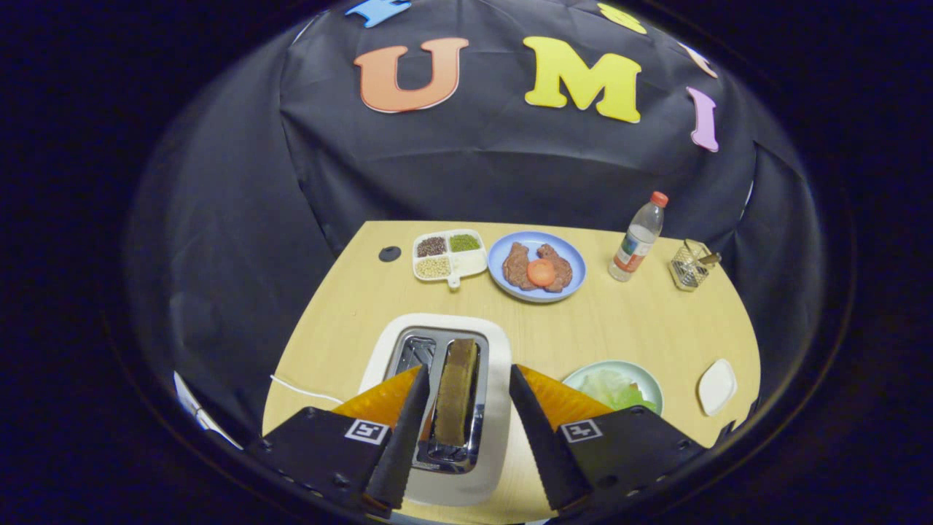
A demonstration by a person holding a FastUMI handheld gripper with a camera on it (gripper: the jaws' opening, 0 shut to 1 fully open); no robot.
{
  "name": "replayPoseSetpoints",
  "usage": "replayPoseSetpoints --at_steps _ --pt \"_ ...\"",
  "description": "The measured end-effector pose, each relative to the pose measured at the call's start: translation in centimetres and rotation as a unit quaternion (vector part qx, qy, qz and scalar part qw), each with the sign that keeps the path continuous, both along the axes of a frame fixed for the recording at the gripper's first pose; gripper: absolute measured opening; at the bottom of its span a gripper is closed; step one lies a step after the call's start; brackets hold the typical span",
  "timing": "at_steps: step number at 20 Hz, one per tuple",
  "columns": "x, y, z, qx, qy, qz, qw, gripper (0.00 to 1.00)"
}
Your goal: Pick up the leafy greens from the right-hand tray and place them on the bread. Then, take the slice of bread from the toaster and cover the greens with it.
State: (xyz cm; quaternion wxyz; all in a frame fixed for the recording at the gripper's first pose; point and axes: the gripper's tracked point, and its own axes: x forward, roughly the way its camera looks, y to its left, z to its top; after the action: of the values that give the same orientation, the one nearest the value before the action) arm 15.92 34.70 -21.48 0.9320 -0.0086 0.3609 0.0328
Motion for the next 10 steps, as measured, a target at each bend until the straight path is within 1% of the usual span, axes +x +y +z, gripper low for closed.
replayPoseSetpoints --at_steps 2,4,5,6,7,8,10 --pt "0.1 0.3 -0.2 0.003 0.008 -0.007 1.000 0.61" --pt "0.1 0.6 -0.4 0.010 0.017 -0.007 1.000 0.53" --pt "0.2 0.4 -0.7 0.003 0.020 -0.012 1.000 0.52" --pt "0.3 0.1 -0.9 -0.002 0.023 -0.017 1.000 0.38" --pt "0.0 -0.3 -1.5 -0.010 0.033 -0.027 0.999 0.29" --pt "-0.5 0.1 -1.6 -0.004 0.042 -0.027 0.999 0.20" --pt "-0.5 1.0 -0.5 0.009 0.027 -0.021 0.999 0.19"
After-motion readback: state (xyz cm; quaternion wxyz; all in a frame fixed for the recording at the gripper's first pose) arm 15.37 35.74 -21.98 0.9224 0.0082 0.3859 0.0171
